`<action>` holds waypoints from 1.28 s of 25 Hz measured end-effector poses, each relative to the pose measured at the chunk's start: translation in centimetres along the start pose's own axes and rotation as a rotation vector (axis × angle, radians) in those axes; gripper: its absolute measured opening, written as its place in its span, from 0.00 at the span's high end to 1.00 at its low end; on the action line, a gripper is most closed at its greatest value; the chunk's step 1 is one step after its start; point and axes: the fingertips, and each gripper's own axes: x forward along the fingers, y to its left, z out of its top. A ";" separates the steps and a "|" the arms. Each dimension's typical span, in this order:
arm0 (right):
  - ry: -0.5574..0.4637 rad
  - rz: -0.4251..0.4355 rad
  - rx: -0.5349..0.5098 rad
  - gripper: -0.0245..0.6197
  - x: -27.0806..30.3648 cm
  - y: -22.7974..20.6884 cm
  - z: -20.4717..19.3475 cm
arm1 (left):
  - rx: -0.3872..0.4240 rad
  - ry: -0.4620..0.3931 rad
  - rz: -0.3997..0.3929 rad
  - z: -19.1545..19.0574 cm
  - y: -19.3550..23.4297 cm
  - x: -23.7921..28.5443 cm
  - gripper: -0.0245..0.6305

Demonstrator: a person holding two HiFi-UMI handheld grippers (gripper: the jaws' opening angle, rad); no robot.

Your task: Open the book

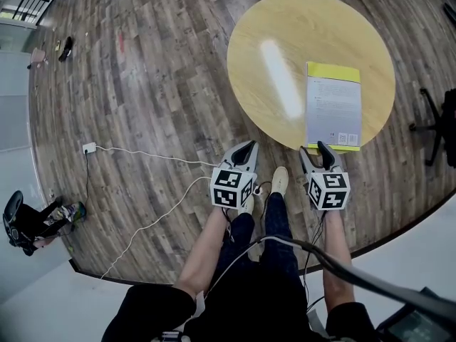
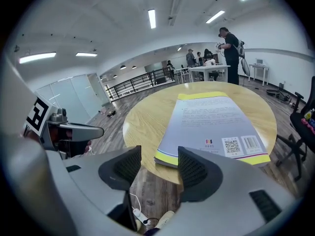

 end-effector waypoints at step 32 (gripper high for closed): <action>0.041 -0.073 -0.044 0.95 0.3 0.0 -0.5 | -0.013 0.000 0.009 -0.6 -0.1 -0.5 0.96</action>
